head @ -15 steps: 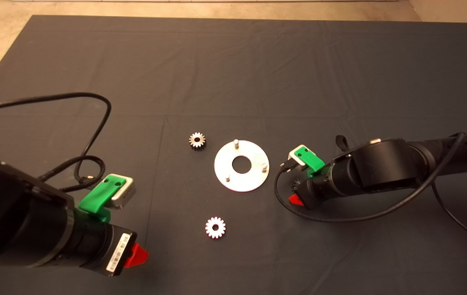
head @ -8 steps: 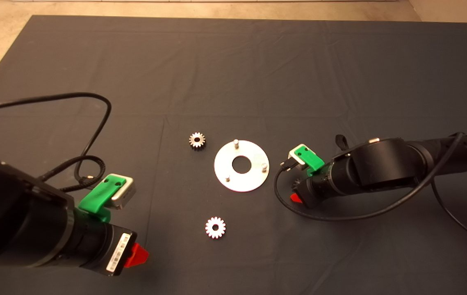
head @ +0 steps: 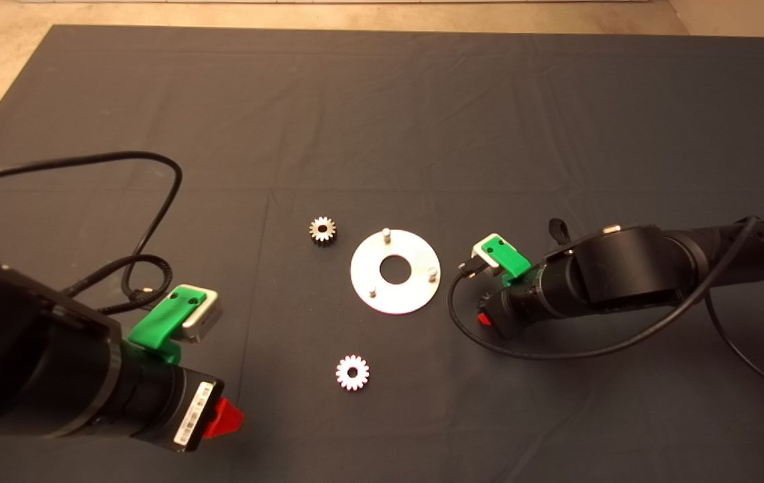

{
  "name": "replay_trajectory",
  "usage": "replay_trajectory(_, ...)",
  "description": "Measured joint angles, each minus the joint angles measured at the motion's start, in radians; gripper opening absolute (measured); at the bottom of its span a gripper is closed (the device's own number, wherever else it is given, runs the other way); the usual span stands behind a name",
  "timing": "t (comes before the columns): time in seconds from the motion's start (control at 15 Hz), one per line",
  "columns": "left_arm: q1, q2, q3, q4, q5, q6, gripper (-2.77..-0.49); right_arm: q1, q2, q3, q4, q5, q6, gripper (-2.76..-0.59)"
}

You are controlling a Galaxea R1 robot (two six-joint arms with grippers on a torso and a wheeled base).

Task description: Install three planetary gears onto the carrier pins

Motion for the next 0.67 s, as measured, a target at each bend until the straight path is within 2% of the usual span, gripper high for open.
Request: replay_trajectory(0.67,0.0,0.0,0.0,0.0,0.0,0.0,-1.09,0.0,0.0,0.0,0.0,0.0,0.0,-2.31)
